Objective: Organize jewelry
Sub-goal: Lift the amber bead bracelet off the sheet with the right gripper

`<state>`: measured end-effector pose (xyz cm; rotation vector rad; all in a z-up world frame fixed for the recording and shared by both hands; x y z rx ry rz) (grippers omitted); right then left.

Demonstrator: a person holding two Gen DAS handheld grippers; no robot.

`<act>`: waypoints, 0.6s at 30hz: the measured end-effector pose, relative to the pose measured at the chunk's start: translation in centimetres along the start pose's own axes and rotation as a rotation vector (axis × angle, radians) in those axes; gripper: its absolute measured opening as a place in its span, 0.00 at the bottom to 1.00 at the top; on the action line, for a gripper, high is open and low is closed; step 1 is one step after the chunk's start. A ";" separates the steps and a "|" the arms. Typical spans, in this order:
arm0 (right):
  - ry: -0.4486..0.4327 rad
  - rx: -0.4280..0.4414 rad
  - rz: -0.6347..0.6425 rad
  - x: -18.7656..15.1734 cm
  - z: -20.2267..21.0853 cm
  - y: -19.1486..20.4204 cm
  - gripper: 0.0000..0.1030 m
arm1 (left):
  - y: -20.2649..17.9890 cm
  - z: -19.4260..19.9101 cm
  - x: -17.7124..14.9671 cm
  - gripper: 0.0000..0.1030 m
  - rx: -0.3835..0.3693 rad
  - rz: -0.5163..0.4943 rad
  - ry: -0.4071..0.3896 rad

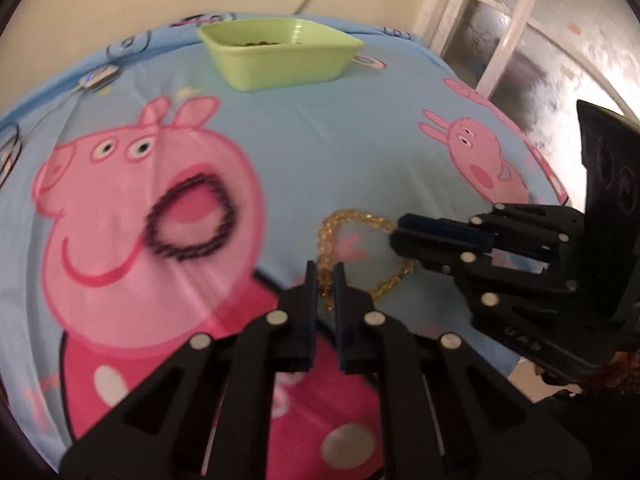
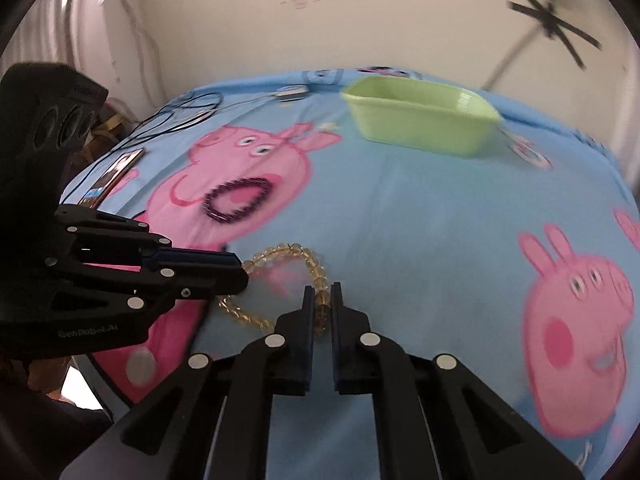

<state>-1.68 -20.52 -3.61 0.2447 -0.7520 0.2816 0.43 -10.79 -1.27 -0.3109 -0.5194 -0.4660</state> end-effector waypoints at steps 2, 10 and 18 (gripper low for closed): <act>-0.011 0.017 -0.046 -0.6 0.6 -1.1 0.00 | -0.6 -0.5 0.5 0.07 0.027 -0.020 -0.008; -0.030 0.034 -0.062 -0.9 0.8 -1.6 0.00 | -1.0 -0.3 0.3 0.07 0.067 -0.017 -0.020; -0.040 0.048 -0.088 -1.0 0.7 -1.9 0.00 | -1.1 -0.2 0.1 0.08 0.074 -0.015 -0.025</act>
Point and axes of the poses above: each gripper's, at about its wrist camera, not at the fingertips, and z roughly against the way its jaws point, y to its left, x to its top, the point moved 2 cm from there along -z, roughly the way its jaws point, and after that the axes turned 3 degrees about y, right-handed, at the moved point
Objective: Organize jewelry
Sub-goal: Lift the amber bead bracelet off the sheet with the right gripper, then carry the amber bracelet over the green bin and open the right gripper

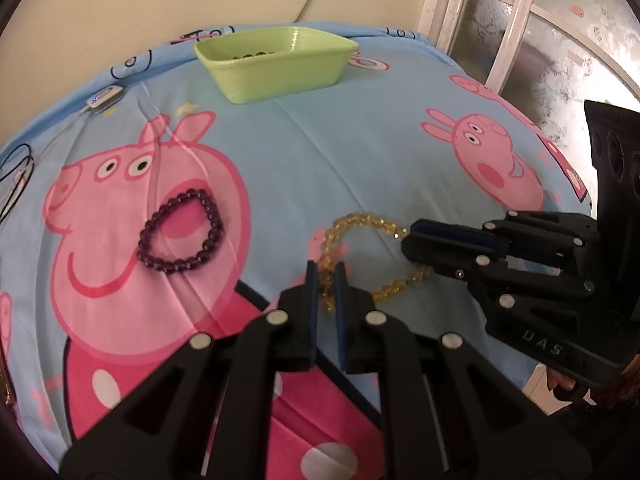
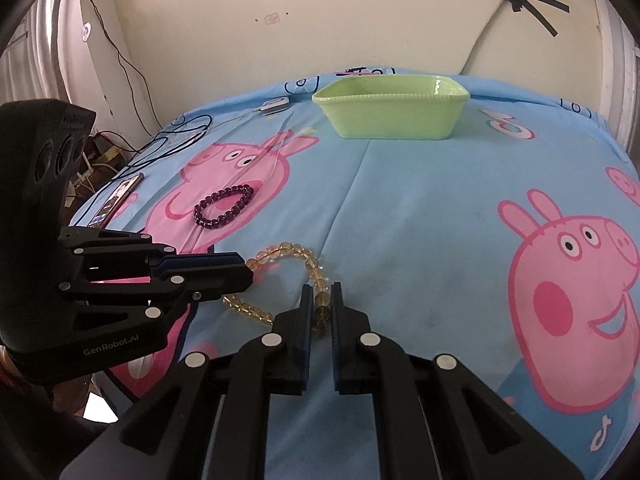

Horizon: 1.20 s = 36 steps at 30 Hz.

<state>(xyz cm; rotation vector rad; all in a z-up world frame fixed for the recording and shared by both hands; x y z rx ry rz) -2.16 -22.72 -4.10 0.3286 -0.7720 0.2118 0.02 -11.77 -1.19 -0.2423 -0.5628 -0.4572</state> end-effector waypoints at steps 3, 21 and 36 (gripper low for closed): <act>-0.002 -0.003 -0.002 0.0 0.0 0.1 0.00 | 0.0 0.0 0.0 0.08 0.000 0.000 -0.001; -0.008 -0.012 0.008 0.0 -0.2 0.3 0.00 | -0.1 0.0 -0.1 0.08 0.000 -0.005 -0.012; -0.010 -0.024 0.026 0.0 -0.3 0.4 0.00 | 0.3 0.0 -0.1 0.08 -0.041 0.026 -0.023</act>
Point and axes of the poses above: each gripper's, at about its wrist camera, not at the fingertips, and z roughly against the way its jaws point, y to its left, x to its top, the point moved 2 cm from there along -z, roughly the way its jaws point, and after that the axes turned 3 degrees about y, right-handed, at the moved point
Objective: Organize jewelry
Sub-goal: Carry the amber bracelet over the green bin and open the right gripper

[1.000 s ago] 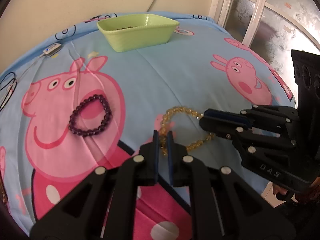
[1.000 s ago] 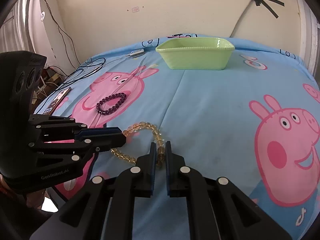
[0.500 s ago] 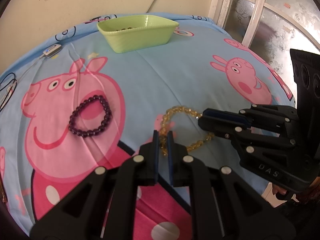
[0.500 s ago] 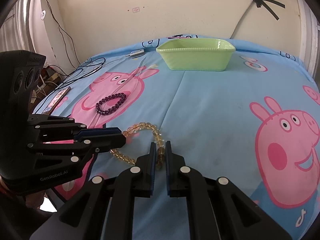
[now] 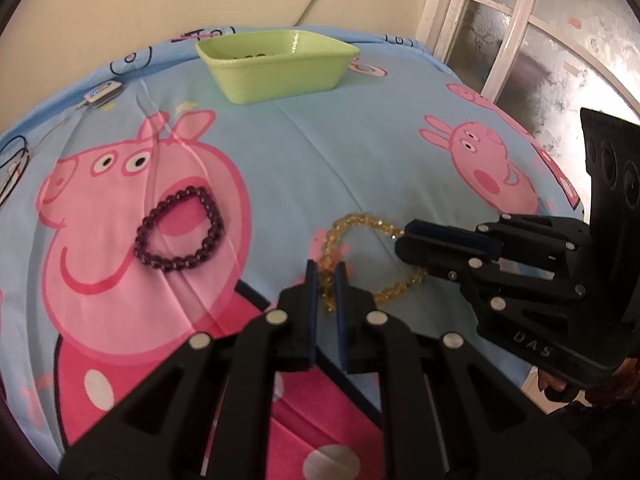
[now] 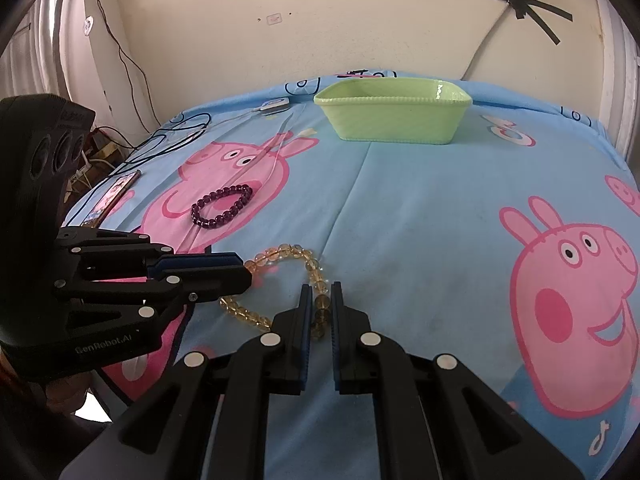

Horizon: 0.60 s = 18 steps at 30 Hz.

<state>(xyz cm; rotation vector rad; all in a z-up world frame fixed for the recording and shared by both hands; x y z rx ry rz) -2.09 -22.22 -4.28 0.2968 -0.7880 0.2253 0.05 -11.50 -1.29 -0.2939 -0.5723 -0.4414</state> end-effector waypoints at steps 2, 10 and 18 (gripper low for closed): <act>0.002 -0.017 0.021 0.0 0.0 0.3 0.00 | 0.2 0.0 0.0 0.08 -0.010 0.001 -0.002; -0.010 0.054 -0.040 0.7 1.0 -0.3 0.00 | 2.8 0.1 0.4 0.07 -0.197 0.122 0.021; -0.077 0.095 -0.040 3.4 2.2 -0.8 0.00 | 2.1 2.0 4.1 0.07 -0.221 0.072 -0.048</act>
Point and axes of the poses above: each gripper's, at about its wrist camera, not at the fingertips, and z roughly against the way its jaws point, y to its left, x to its top, the point moved 2 cm from there along -z, roughly the way its jaws point, and after that the axes turned 3 degrees about y, right-handed, at the moved point
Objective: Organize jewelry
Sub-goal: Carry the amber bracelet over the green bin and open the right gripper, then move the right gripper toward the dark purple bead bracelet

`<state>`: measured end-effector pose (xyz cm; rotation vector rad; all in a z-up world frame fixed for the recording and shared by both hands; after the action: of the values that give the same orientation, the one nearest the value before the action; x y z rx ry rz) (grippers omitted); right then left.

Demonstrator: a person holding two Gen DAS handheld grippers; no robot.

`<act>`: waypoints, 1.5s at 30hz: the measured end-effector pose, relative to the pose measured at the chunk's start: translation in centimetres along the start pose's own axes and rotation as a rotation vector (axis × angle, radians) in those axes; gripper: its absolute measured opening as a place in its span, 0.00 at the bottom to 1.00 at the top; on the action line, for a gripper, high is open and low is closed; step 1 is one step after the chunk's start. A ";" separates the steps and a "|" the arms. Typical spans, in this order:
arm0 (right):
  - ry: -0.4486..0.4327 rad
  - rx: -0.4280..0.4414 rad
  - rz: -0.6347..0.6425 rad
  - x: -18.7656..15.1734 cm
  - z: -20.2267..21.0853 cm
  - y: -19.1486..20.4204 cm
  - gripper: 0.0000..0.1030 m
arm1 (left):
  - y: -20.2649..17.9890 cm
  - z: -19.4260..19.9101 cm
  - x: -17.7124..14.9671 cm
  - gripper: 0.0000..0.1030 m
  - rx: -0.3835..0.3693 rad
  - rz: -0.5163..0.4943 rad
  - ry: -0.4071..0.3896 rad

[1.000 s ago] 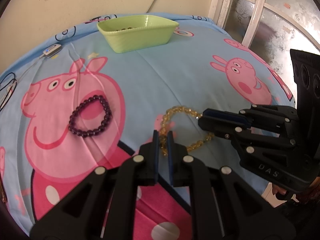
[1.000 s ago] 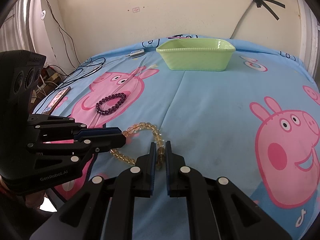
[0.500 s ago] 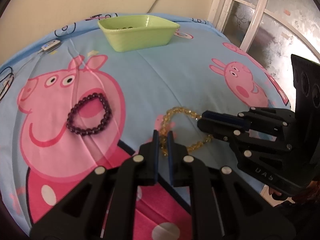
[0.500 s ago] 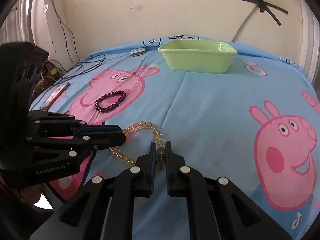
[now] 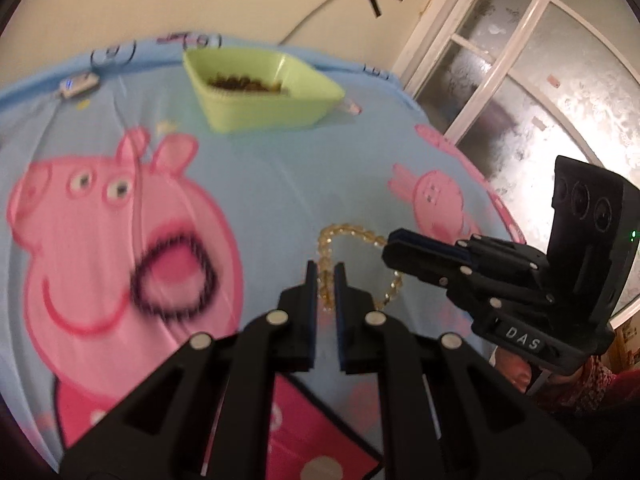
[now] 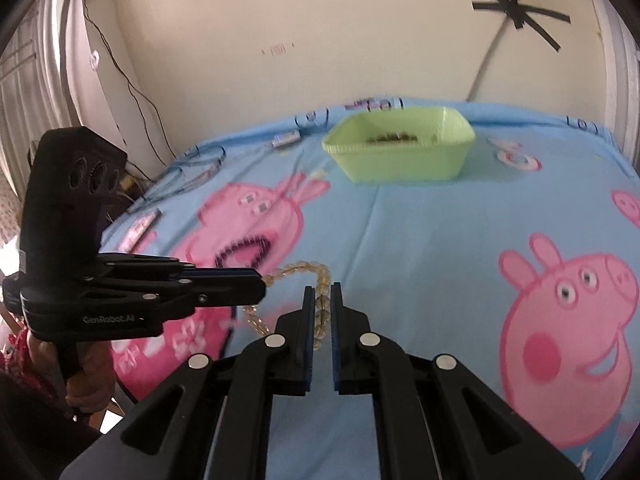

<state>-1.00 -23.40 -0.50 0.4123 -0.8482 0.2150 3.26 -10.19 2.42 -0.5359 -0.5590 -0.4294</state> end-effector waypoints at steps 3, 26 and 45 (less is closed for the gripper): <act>-0.053 -0.011 0.037 2.8 0.4 -0.1 0.00 | 0.3 0.5 3.8 0.07 0.025 -0.036 -0.049; -0.101 0.007 -0.211 3.1 -2.0 -3.5 0.00 | -0.2 -1.5 3.9 0.31 0.330 -0.112 -0.120; 0.020 -0.058 -0.241 -3.4 -0.7 0.9 0.13 | 0.0 -0.3 -4.8 0.31 0.354 -0.058 -0.063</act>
<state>-3.05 -22.38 -3.27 0.4537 -0.7751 -0.0285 -0.33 -9.26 -0.69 -0.1944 -0.6956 -0.3589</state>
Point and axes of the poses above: each gripper's, at about its wrist camera, not at the fingertips, and z roughly against the way its jaws point, y to its left, x to its top, the point moved 2 cm from there along -z, roughly the way its jaws point, and after that the axes turned 3 degrees about y, right-handed, at the moved point
